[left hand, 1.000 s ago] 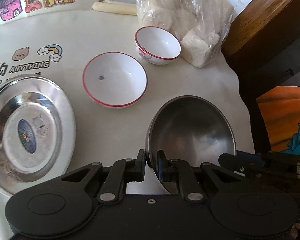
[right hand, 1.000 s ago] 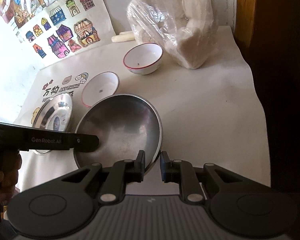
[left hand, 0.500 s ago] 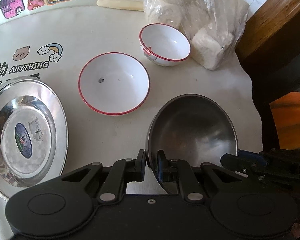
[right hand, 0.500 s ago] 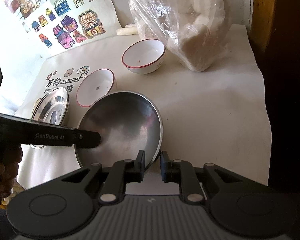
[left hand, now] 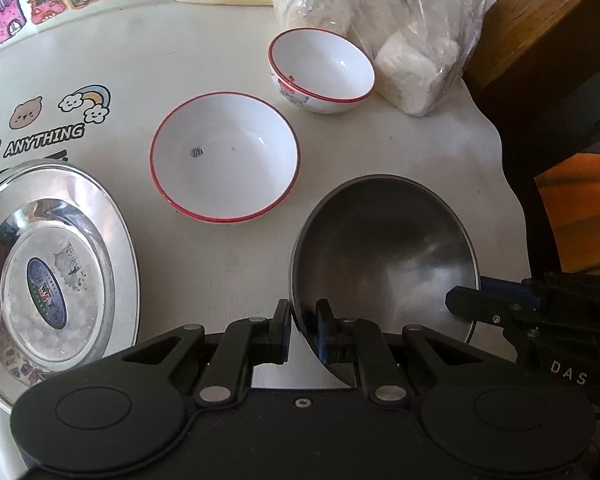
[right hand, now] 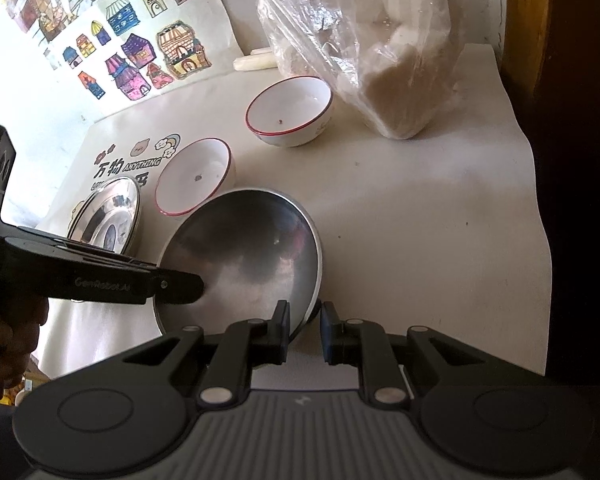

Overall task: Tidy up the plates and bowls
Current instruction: 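Lower the steel bowl onto the table and open both grippers, then move both grippers to the larger red-rimmed white bowl's rim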

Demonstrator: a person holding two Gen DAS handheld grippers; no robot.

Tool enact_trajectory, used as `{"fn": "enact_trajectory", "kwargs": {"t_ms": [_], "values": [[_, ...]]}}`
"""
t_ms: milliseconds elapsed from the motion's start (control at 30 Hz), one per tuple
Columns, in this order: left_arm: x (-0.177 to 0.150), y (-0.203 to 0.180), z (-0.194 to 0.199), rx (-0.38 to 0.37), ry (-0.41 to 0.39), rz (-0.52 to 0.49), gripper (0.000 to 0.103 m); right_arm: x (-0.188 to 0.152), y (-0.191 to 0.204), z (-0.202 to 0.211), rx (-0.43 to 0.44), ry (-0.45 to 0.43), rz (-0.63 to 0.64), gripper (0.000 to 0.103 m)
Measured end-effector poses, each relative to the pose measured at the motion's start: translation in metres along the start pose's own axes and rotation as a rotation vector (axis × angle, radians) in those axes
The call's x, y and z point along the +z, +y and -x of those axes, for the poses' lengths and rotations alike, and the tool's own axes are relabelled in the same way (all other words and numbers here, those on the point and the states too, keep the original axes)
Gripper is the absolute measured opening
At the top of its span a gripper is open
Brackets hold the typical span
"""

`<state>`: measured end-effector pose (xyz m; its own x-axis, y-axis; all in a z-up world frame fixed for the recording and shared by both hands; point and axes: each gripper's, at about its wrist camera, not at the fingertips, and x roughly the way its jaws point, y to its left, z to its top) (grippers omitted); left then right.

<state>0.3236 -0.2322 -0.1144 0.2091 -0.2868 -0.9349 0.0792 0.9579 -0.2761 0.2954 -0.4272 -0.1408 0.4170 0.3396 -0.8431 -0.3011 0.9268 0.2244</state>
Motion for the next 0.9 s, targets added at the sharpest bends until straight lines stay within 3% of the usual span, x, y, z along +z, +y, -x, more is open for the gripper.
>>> {"fn": "enact_trajectory", "kwargs": {"t_ms": [167,300,467,767,900], "values": [[0.004,0.005,0.001,-0.014,0.020,-0.020,0.027,0.001,0.002,-0.001,-0.015,-0.003,-0.019,0.022],[0.007,0.010,0.009,-0.031,0.031,-0.049,0.051,0.000,0.004,0.002,-0.039,-0.014,-0.035,0.027],[0.011,0.015,0.023,-0.050,0.027,-0.098,0.064,-0.001,0.003,0.009,-0.070,-0.039,-0.081,0.034],[0.024,0.035,0.047,-0.082,-0.008,-0.113,0.101,-0.001,0.005,0.019,-0.128,-0.091,-0.157,0.069],[0.034,0.052,0.052,-0.063,-0.024,-0.084,0.102,0.001,0.008,0.019,-0.142,-0.101,-0.175,0.087]]}}
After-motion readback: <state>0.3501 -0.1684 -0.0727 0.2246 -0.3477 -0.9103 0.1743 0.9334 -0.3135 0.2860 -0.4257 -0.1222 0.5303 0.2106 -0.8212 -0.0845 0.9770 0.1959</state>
